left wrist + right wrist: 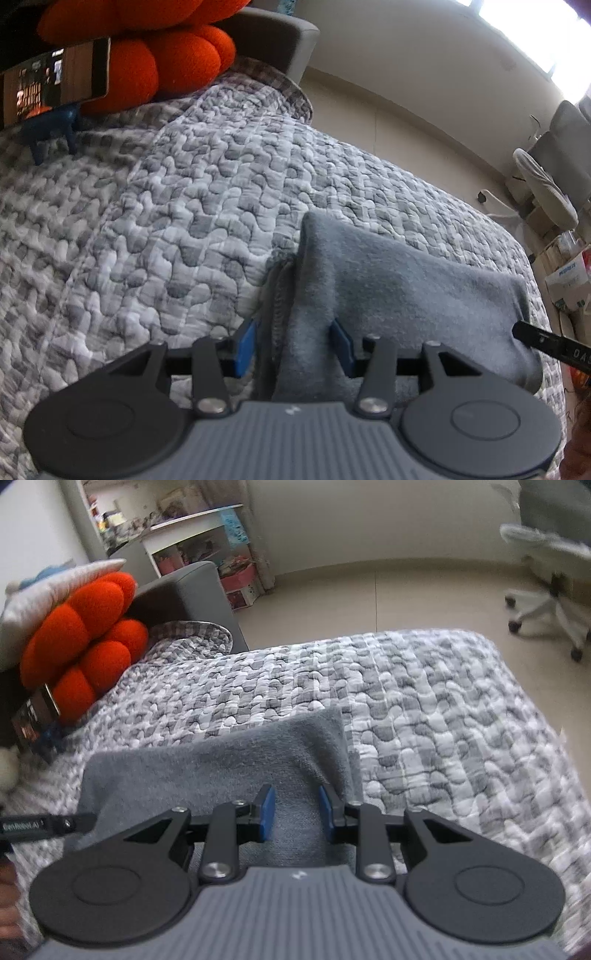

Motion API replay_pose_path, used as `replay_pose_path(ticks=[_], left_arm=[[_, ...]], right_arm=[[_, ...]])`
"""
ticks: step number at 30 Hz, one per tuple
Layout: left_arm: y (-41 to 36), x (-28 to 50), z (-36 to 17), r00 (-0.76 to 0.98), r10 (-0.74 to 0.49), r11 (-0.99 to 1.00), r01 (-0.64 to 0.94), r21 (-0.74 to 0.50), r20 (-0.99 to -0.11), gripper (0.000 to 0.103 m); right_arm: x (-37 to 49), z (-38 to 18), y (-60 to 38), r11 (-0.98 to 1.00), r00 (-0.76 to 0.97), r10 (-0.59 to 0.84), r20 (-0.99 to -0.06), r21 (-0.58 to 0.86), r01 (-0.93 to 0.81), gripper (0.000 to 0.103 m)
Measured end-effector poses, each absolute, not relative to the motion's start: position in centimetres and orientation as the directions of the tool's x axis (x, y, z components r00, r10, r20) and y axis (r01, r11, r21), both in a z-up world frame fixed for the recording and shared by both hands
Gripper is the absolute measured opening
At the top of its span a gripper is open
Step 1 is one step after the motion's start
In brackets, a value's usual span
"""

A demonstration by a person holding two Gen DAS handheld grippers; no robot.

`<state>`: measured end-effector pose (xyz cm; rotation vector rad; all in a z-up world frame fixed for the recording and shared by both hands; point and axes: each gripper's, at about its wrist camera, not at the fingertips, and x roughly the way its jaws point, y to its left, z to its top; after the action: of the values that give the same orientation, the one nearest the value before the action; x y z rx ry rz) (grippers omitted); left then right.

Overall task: Fold clothes
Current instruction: 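Move the open left gripper to the folded edge of the sweatshirt, then close the left gripper on the folded edge of the grey sweatshirt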

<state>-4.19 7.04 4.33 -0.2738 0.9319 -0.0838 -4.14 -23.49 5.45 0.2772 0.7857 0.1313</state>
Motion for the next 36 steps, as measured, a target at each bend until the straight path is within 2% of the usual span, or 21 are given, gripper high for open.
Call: replay_pose_path(ticks=[3,9,12,18,23,29,36], left_arm=[[7.1,-4.1,4.3,0.594,-0.181,0.964,-0.051,-0.261,-0.784,0.053],[7.9,-3.9,4.6,0.595,-0.184,0.961,-0.06,-0.271,-0.782,0.053],[8.2,-3.8,4.8,0.599,-0.182,0.96,-0.063,-0.272,-0.779,0.053],[7.9,-3.6,4.4,0.586,-0.182,0.962,-0.058,-0.265,-0.789,0.053],[8.4,-3.6,4.4,0.585,-0.181,0.961,-0.064,-0.268,-0.791,0.054],[9.0,-3.6,5.4,0.624,-0.132,0.973,-0.068,-0.222,-0.77,0.054],[11.0,-3.1,6.0,0.635,-0.127,0.958,-0.12,-0.26,-0.762,0.052]], right_arm=[[-4.0,5.4,-24.0,0.947,0.696,0.233,-0.68,0.322,-0.002,0.028],[-4.1,5.7,-24.1,0.953,0.706,0.21,-0.676,0.304,0.008,0.028],[-4.2,5.7,-24.4,0.957,0.712,0.184,-0.677,0.29,0.028,0.034],[-3.8,4.4,-24.3,0.959,0.675,0.171,-0.718,0.277,0.052,0.034],[-3.7,4.8,-23.9,0.978,0.687,0.11,-0.718,0.2,0.053,0.037],[-4.5,5.6,-22.3,0.998,0.757,-0.034,-0.652,0.024,0.066,0.039],[-6.0,6.9,-19.4,0.998,0.829,0.02,-0.559,-0.043,-0.053,0.048]])
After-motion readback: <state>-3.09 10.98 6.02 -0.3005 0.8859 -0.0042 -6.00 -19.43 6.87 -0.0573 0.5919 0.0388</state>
